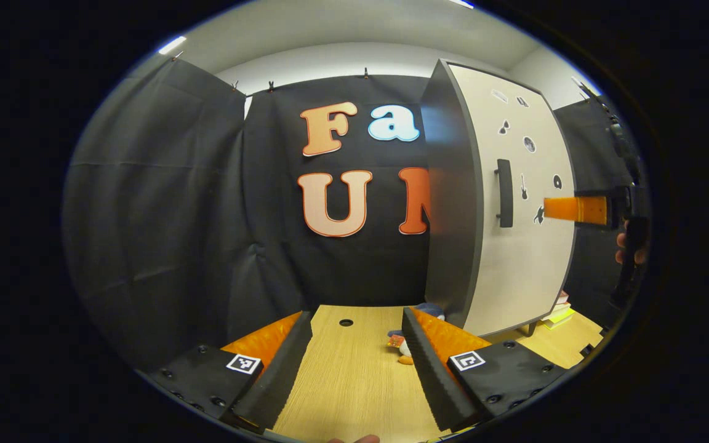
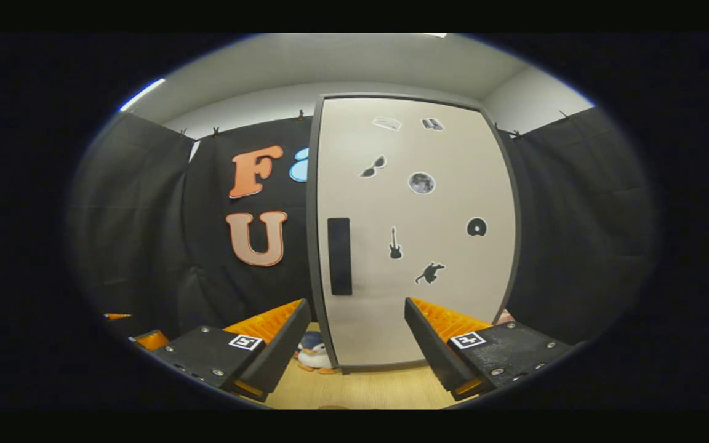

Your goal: Open the cabinet door with the right hand, grasp the bottle in the cabinet with the left hand and place it on the coaster, then close the cabinet door with the right hand.

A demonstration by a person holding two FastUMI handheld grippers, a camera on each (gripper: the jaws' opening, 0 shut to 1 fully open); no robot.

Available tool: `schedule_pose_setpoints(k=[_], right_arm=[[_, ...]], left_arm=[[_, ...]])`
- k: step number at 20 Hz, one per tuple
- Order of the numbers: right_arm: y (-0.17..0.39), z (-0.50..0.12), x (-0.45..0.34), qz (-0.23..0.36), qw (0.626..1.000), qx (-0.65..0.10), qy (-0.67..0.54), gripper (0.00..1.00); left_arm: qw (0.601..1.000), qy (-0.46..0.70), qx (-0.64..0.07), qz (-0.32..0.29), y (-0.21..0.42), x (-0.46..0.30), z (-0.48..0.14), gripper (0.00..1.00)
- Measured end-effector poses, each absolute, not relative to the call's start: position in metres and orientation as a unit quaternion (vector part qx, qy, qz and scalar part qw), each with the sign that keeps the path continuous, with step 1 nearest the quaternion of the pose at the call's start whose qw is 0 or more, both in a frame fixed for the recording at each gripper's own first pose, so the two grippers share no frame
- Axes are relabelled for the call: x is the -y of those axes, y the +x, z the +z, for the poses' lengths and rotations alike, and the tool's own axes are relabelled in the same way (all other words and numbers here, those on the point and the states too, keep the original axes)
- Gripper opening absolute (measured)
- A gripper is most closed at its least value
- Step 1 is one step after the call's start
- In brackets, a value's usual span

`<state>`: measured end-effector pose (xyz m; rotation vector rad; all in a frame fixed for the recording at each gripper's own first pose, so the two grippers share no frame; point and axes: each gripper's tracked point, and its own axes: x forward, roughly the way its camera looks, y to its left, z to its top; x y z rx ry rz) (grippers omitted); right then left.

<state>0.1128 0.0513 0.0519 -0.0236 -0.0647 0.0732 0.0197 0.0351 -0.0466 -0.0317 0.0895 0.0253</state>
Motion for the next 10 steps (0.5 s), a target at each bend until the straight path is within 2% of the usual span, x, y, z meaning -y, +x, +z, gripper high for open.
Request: schedule_pose_setpoints(k=[7,10], right_arm=[[0.177,0.076,-0.072,0.043,0.998,0.041,-0.005,0.97],[0.200,0.076,-0.076,0.042,0.998,0.037,-0.002,0.95]], left_arm=[[0.997,-0.025,-0.062,0.045,0.035,-0.074,-0.065,0.96],[0.995,-0.022,-0.074,0.060,0.042,-0.089,-0.073,0.96]])
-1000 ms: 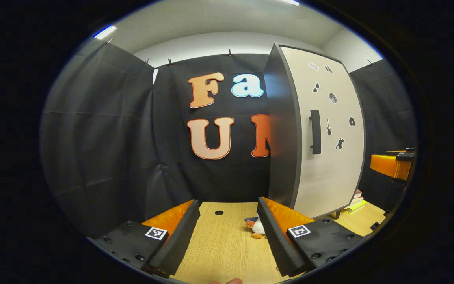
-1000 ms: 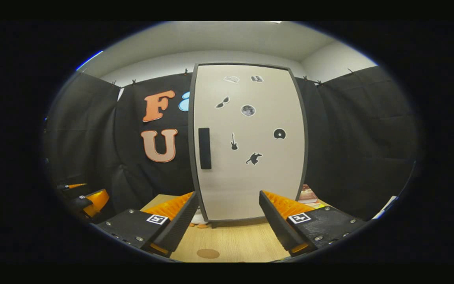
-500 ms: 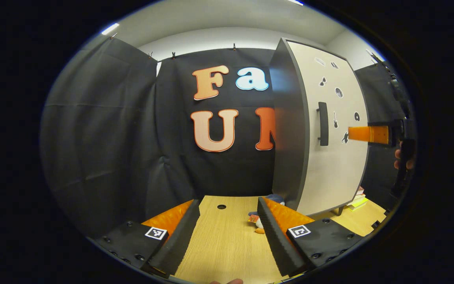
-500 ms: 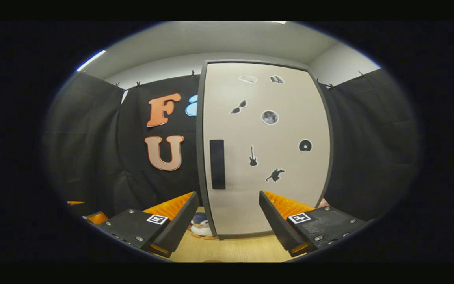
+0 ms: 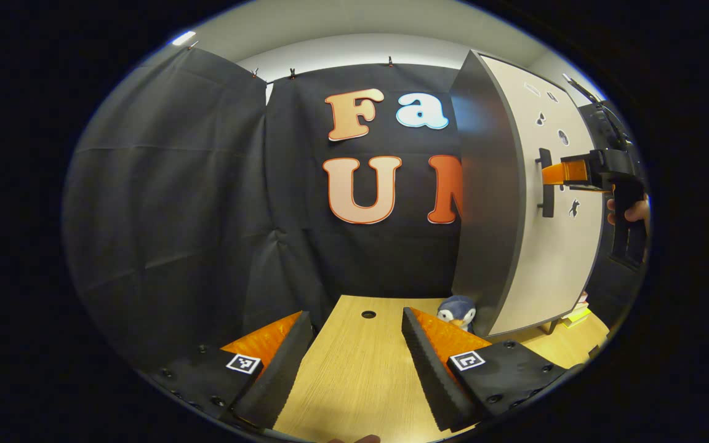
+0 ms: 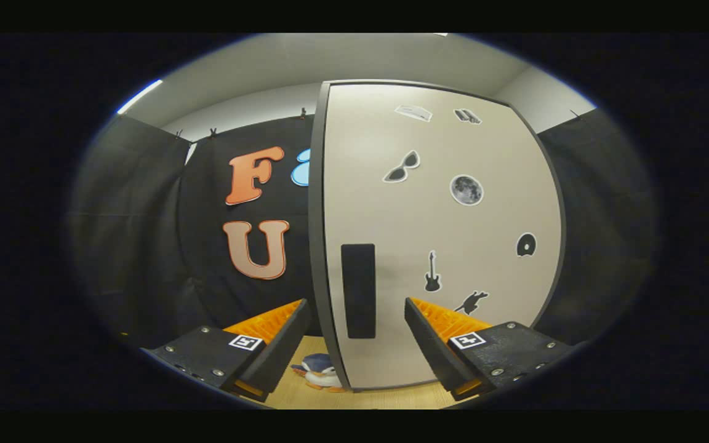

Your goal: Open the cabinet door with the right hand, grasp the bottle in the cabinet with the left hand and place it on the coaster, then close the cabinet door with the right hand.

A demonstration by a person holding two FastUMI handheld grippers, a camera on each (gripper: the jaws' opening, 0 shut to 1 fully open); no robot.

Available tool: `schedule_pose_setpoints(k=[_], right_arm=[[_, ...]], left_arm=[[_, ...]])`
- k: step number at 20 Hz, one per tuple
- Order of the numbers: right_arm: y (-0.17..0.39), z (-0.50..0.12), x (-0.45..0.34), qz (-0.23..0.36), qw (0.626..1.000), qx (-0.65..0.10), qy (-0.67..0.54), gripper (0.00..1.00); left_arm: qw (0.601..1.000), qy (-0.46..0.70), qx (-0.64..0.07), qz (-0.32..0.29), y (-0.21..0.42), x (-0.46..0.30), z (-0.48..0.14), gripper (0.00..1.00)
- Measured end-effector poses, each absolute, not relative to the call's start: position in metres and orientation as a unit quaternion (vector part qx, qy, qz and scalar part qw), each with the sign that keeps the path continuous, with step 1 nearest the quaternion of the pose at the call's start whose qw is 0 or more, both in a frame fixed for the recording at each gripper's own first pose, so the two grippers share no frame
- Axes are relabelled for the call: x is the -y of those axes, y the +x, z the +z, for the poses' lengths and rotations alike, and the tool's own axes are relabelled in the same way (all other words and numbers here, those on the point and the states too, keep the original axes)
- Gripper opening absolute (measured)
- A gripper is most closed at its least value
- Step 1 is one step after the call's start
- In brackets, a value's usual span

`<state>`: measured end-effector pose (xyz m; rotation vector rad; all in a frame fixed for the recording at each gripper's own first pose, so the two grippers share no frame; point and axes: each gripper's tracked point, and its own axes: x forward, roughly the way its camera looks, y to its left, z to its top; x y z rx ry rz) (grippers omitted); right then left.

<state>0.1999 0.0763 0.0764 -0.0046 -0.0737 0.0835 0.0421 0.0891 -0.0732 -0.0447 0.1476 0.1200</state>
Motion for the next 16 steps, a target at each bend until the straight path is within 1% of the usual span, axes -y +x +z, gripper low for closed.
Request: schedule_pose_setpoints(k=[3,4,8,10,12,15,16], right_arm=[[0.219,0.074,-0.075,0.034,0.999,0.031,-0.005,0.97],[0.225,0.072,-0.074,0.031,0.999,0.028,-0.006,0.95],[0.239,0.066,-0.071,0.026,0.999,0.027,-0.007,0.95],[0.241,0.064,-0.070,0.024,0.999,0.028,-0.003,0.94],[0.245,0.063,-0.069,0.025,0.999,0.025,0.002,0.87],[0.244,0.061,-0.079,0.040,0.999,0.017,0.000,0.53],[0.242,0.061,-0.078,0.031,0.999,0.018,-0.004,0.46]], left_arm=[[0.994,-0.026,-0.077,0.067,0.049,-0.095,-0.075,0.96],[0.994,-0.025,-0.077,0.071,0.052,-0.100,-0.076,0.96],[0.993,-0.021,-0.080,0.079,0.057,-0.110,-0.080,0.96],[0.993,-0.022,-0.085,0.080,0.059,-0.113,-0.082,0.96],[0.993,-0.020,-0.087,0.081,0.059,-0.114,-0.085,0.96],[0.993,-0.014,-0.090,0.081,0.060,-0.115,-0.089,0.96],[0.993,-0.014,-0.092,0.079,0.059,-0.113,-0.089,0.96]])
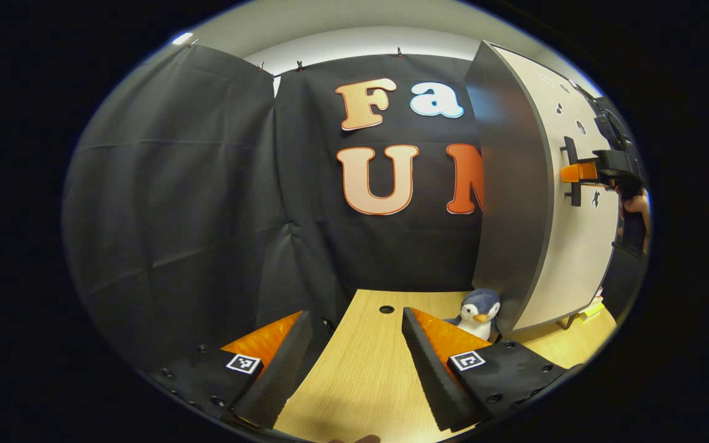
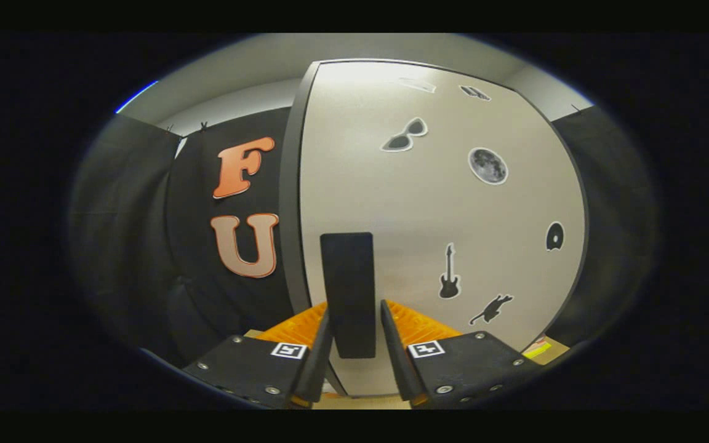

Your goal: Open the cabinet door with the right hand, grasp the bottle in the cabinet with the left hand and place it on the coaster, then close the cabinet door with the right hand.

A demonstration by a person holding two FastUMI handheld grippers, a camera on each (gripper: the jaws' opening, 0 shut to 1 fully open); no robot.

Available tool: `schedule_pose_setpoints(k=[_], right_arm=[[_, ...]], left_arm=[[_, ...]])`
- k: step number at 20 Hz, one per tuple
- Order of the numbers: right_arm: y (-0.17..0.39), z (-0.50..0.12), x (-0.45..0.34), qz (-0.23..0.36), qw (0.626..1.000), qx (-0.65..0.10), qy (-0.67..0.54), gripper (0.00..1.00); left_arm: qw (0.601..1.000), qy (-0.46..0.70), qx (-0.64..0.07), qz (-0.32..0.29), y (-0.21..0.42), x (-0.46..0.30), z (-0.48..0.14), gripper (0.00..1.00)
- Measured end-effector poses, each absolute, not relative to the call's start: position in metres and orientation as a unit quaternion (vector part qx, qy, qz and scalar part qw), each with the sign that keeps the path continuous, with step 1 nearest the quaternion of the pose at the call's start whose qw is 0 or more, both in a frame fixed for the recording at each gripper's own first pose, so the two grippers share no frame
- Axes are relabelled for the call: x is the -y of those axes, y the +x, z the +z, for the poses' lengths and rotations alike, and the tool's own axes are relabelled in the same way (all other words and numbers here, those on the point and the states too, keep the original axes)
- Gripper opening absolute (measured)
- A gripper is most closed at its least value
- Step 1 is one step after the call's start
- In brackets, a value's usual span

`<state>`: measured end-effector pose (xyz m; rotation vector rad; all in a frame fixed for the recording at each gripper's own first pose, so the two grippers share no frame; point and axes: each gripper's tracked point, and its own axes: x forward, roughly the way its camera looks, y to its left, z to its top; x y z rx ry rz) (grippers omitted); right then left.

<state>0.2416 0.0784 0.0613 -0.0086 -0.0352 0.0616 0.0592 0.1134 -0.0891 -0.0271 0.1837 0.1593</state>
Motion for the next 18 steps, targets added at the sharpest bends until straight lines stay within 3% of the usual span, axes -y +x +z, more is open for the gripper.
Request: schedule_pose_setpoints(k=[2,14,18], right_arm=[[0.241,0.061,-0.079,0.024,1.000,0.013,-0.012,0.35],[0.210,0.067,-0.076,0.053,0.998,0.011,0.021,0.30],[0.197,0.066,-0.070,0.041,0.999,0.022,0.017,0.23]], left_arm=[[0.992,-0.019,-0.095,0.076,0.057,-0.108,-0.089,0.96],[0.995,-0.012,-0.083,0.046,0.036,-0.069,-0.073,0.96],[0.996,-0.007,-0.079,0.027,0.030,-0.050,-0.067,0.96]])
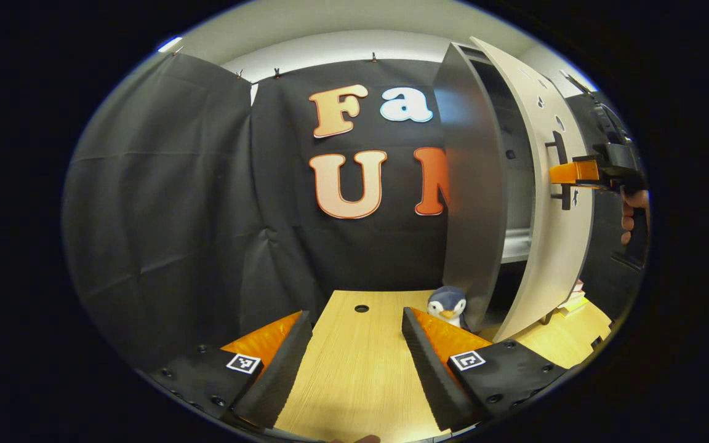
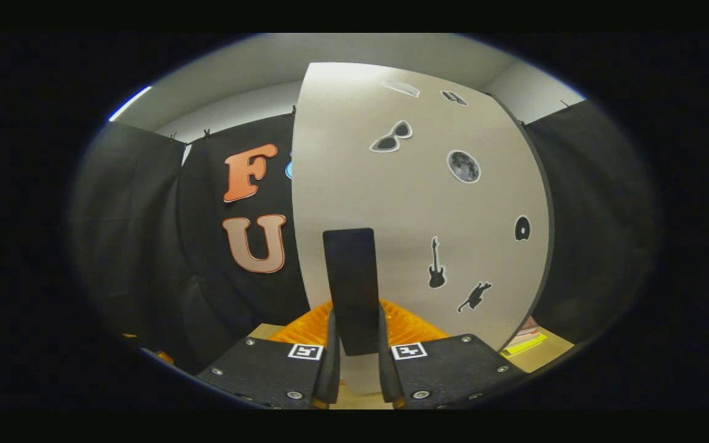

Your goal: Open the cabinet door with the right hand, grasp the bottle in the cabinet with the left hand and place it on the coaster, then close the cabinet door with the right hand.

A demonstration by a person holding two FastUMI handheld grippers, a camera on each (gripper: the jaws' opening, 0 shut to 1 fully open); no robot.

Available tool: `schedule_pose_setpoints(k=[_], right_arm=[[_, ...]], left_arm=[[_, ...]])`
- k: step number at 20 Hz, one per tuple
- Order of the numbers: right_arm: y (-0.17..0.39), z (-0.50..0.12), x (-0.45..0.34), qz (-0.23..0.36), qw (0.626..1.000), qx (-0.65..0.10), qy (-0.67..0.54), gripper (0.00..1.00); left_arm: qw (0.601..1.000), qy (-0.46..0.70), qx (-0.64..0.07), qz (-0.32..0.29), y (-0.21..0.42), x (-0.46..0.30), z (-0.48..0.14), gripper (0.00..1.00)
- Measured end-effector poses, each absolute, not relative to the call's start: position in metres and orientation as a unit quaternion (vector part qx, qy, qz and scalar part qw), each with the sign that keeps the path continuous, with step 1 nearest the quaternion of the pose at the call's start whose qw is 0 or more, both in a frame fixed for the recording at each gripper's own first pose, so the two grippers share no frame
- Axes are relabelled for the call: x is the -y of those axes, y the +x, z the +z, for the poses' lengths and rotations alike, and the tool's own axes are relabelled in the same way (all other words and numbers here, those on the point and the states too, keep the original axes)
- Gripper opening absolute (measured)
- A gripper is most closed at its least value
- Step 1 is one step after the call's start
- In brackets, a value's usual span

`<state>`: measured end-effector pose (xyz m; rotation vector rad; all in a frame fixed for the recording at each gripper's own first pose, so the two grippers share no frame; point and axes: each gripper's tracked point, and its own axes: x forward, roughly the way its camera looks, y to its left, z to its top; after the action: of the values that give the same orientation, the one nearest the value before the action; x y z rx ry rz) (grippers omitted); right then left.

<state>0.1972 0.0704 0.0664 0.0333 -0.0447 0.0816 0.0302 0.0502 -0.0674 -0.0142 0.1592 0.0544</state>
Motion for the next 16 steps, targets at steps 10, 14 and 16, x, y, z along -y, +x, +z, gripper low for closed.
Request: schedule_pose_setpoints(k=[10,14,16], right_arm=[[0.172,0.067,-0.050,0.014,0.999,0.026,0.037,0.23],[0.169,0.067,-0.046,0.011,0.999,0.029,0.034,0.20],[0.169,0.067,-0.044,0.007,0.999,0.033,0.039,0.20]], left_arm=[[0.997,0.008,-0.075,-0.001,0.020,-0.018,-0.060,0.96],[0.996,0.017,-0.081,-0.019,0.023,0.000,-0.065,0.96],[0.996,0.026,-0.078,-0.027,0.024,0.007,-0.062,0.96]])
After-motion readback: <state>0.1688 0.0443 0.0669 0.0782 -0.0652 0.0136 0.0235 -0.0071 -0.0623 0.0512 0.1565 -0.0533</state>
